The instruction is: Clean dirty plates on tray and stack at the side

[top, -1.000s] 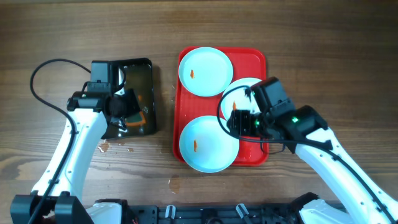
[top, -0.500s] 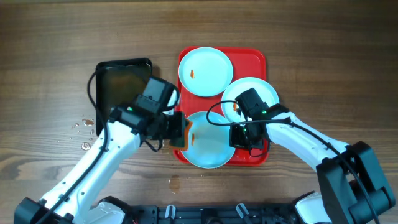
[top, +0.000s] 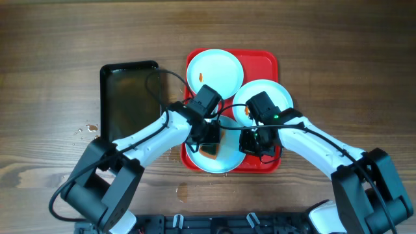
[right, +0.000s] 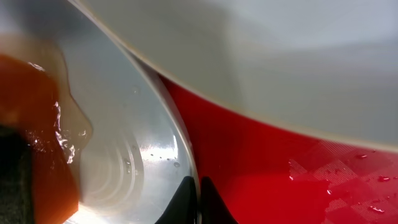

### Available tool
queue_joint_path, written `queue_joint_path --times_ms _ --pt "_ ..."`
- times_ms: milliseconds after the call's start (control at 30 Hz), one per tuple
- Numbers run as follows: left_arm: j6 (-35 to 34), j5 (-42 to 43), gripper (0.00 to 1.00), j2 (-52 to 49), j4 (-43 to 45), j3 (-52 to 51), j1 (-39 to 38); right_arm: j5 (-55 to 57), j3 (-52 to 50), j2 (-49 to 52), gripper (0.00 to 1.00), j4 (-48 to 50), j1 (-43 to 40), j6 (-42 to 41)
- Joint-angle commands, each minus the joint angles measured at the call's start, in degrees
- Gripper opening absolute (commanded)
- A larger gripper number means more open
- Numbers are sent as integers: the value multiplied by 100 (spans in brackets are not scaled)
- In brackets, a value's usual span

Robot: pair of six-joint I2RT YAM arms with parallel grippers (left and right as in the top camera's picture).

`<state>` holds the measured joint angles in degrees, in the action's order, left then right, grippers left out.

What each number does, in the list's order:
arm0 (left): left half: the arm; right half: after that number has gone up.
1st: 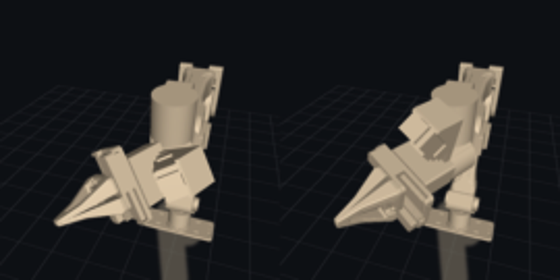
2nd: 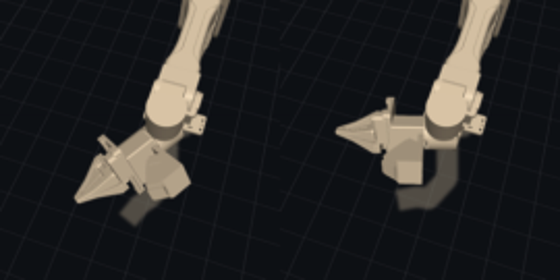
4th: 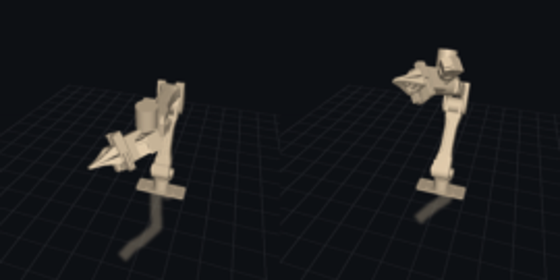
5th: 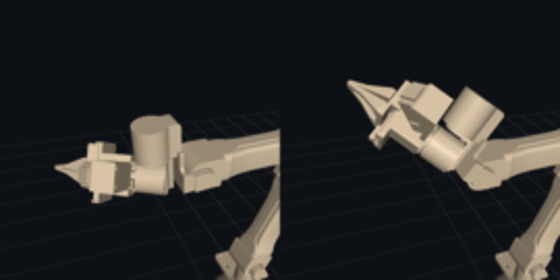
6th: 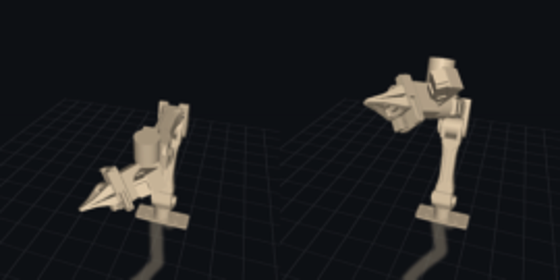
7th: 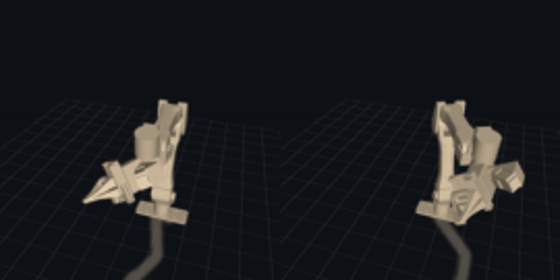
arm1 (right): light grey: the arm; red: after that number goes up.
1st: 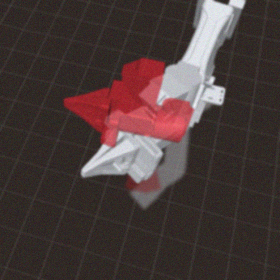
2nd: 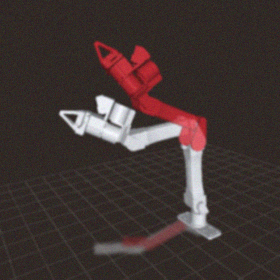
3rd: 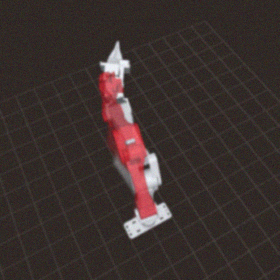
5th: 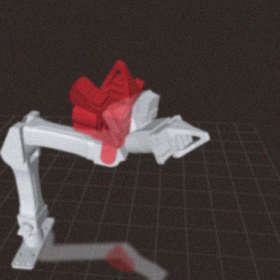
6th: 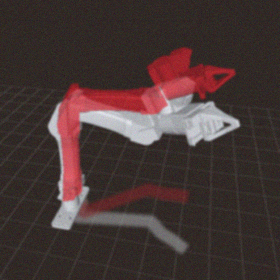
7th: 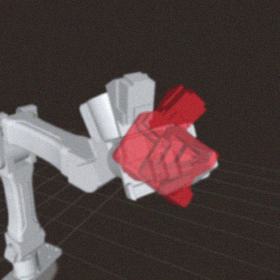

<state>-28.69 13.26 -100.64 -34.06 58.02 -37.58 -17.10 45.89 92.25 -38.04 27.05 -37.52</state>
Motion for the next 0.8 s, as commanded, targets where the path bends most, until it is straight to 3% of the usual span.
queue_joint_path --times_ms 0,167,333,433,633,767 --pt "-79 -1174 4 -616 -334 7 -37 372 -81 103 4 -129 9 -59" --pt "-531 -2828 4 -601 -1222 15 444 376 -81 103 4 -203 9 -313" --pt "-911 -2846 4 -42 -1425 120 960 376 -81 103 4 -308 9 -317" --pt "-879 -2302 4 682 -1482 223 1139 470 -81 70 4 -319 9 -260" --pt "409 -1895 4 2323 -1558 223 1851 529 -76 -732 4 -361 9 391" --pt "901 -2356 4 2116 -1211 17 3042 658 -74 -1646 4 -271 9 1075"
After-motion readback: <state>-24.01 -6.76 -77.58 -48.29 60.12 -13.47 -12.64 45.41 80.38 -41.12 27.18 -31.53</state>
